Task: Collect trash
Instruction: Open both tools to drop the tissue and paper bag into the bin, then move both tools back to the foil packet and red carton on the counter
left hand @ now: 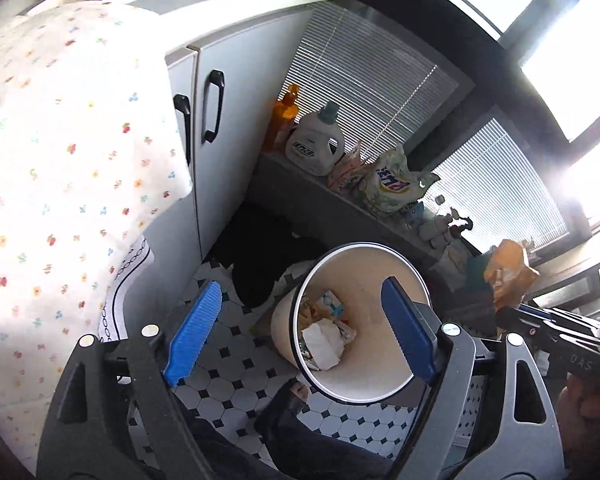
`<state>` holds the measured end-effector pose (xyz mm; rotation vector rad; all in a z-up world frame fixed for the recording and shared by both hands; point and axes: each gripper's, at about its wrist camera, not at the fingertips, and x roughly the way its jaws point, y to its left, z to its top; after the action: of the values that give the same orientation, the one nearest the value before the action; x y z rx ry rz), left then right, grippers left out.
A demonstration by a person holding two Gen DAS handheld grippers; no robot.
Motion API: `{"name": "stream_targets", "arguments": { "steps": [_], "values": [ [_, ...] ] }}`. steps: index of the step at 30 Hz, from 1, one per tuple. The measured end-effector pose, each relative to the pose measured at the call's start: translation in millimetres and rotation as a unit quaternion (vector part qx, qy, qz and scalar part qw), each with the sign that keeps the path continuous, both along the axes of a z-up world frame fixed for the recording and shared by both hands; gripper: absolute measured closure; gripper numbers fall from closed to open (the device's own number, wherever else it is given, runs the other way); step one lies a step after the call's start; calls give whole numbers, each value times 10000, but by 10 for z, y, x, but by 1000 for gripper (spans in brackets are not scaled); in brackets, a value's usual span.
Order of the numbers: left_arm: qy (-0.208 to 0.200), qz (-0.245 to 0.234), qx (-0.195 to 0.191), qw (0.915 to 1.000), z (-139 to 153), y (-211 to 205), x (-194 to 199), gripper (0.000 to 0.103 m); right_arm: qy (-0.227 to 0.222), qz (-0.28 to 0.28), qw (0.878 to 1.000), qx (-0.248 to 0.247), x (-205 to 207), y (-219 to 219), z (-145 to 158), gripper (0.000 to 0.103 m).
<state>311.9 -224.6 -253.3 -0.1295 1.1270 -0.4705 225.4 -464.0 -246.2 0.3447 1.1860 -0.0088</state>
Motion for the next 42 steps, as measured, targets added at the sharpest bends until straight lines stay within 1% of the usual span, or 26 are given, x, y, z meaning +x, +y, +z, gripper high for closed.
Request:
{"name": "stream_targets", "arguments": {
  "steps": [1,2,9,15,19,23,25,30,33,35,39,42],
  "values": [
    [-51,73,-14,10000,58,90,-7,21,-62,-36,10000,-63,11,48,31,41],
    [-105,149,-19,9998,116,175,-15,21,-162,-66,9998,-133,18,97,73,30],
    [-466,690,-81,9965,488,846,-119,18,-424,136,9990,-63,228,438,283,31],
    [-819,1247,-118,9887,808,1487,-248,18,-687,358,9970,-42,407,764,523,31],
    [-1062,1718,-127,9793,999,1946,-352,15,-825,672,9943,-58,525,1106,675,31],
    [-1230,2123,-81,9694,1140,2392,-473,15,-974,1050,9897,-25,635,1536,816,30],
    [-1285,2335,-54,9638,1186,2605,-534,13,-1041,1238,9868,-11,696,1761,871,28],
    [-1346,2798,12,9506,1224,3142,-705,10,-1201,1696,9782,26,806,2349,996,21],
    [-1387,3041,74,9425,1244,3427,-817,7,-1291,1912,9730,78,837,2680,1043,14],
    [-1415,3199,117,9368,1255,3606,-880,6,-1350,2032,9697,98,858,2913,1065,8],
    [-1436,3447,168,9275,1266,3970,-974,6,-1406,2272,9636,136,910,3356,1072,8],
    [-1457,3547,249,9232,1279,4213,-1005,6,-1434,2395,9601,186,956,3681,1067,8]
  ]
}}
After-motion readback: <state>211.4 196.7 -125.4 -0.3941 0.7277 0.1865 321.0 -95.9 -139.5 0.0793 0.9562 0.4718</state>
